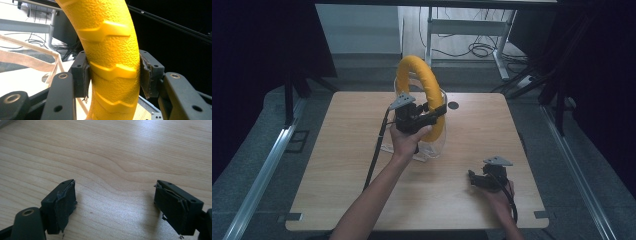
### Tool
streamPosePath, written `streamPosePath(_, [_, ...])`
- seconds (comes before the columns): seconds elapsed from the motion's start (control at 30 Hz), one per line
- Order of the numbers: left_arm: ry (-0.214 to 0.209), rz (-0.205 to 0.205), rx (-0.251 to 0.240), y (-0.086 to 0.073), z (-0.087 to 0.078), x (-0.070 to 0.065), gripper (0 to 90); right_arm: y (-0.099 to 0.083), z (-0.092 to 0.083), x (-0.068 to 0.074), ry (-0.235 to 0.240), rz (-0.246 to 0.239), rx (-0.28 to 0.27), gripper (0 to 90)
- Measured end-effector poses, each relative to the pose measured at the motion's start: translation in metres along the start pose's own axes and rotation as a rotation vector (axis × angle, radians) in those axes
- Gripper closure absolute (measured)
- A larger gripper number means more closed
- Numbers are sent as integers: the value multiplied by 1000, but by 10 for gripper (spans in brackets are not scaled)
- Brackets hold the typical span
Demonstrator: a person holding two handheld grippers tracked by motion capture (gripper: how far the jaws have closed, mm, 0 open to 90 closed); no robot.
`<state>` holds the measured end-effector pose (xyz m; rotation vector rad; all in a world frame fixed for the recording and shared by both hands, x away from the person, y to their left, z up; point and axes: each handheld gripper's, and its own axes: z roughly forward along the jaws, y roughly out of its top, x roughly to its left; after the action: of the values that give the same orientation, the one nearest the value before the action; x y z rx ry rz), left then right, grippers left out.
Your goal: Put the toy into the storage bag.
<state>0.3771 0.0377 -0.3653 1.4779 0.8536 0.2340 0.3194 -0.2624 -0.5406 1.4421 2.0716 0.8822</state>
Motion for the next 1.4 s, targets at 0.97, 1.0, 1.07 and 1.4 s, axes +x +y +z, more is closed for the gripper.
streamPosePath(0.97, [92,-66,15,-30,-9,26,477,0,0,0,-1,-3,1,181])
streamPosePath(1.0, [95,-63,15,-30,-9,26,469,0,0,0,-2,-3,1,181])
streamPosePath(1.07, [95,-64,19,-29,-10,26,435,0,0,0,-1,-3,1,181])
streamPosePath(1.4, [85,-52,1,-23,-35,28,324,0,0,0,1,-3,1,183])
